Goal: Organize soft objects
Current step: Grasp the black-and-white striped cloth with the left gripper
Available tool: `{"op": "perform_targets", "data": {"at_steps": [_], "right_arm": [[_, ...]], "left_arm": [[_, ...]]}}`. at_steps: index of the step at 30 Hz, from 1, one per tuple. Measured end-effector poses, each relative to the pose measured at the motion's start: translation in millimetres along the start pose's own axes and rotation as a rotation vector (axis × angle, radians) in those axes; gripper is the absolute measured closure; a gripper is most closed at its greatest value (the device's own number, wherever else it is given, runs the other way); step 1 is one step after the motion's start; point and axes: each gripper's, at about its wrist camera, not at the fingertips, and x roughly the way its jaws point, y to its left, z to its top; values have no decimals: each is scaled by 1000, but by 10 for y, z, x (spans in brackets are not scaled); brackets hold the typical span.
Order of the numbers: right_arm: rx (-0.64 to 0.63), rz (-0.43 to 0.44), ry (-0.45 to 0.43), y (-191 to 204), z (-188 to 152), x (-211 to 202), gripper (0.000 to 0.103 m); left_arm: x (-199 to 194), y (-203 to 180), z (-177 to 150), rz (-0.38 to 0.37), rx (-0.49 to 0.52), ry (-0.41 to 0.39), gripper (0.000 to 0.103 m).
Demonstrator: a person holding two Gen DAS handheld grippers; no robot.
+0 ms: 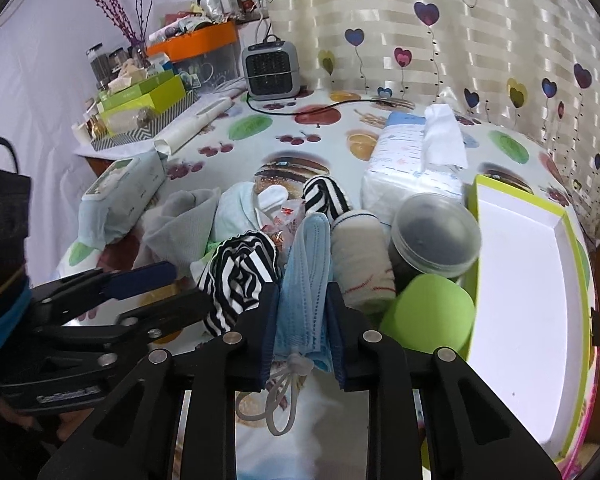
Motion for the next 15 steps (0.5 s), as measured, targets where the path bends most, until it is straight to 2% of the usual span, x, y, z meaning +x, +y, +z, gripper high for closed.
{"op": "perform_targets", "data": {"at_steps": [9,12,15], "right_arm": [[3,-5,-54,-11,-8,-212,79],[8,-2,-66,-22,-23,-244,79],[20,8,-72,-57,-40,-254,79]], "left_arm": [[178,-133,62,27,36,12,47],[183,-168,63,31,57,12,72],[182,-167,52,36,61,16,88]]}}
